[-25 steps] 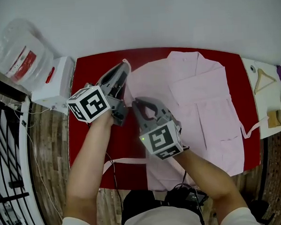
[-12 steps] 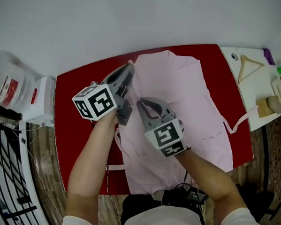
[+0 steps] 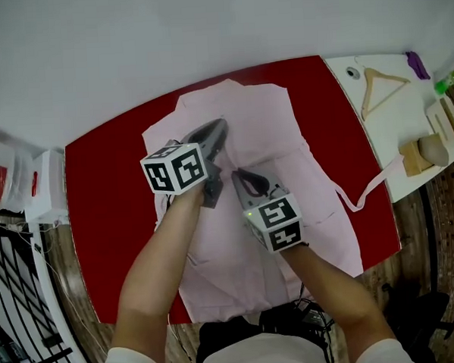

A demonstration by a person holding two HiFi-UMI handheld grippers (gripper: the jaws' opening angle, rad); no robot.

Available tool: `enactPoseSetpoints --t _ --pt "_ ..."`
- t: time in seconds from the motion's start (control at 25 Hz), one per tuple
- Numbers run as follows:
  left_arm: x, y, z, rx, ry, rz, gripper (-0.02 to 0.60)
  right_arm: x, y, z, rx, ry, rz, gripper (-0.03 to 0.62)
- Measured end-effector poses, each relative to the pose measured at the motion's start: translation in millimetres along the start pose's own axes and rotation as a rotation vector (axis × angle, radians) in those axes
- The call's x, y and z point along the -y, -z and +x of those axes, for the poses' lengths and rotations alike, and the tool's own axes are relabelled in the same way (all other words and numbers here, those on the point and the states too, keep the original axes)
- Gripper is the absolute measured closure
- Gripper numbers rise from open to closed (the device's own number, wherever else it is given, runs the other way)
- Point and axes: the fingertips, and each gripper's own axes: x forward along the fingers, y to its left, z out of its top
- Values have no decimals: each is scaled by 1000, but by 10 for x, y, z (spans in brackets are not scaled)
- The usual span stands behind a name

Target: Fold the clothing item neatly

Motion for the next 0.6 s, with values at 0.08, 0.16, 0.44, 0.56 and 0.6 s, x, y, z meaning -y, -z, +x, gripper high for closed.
enactPoseSetpoints --t 0.08,0.16,0.44,0.56,0.6 --pt "22 167 158 -31 -2 -3 566 162 167 -32 -23 22 42 568" --pt "42 307 296 -59 1 -4 566 290 314 -48 -41 43 66 568" --pt "123 628 635 -126 5 11 566 556 613 -77 -68 84 121 568" --pt "187 712 749 -144 13 26 566 626 685 -102 -74 97 153 568" --pt "223 743 788 -153 27 33 566 654 715 -108 -78 103 165 568"
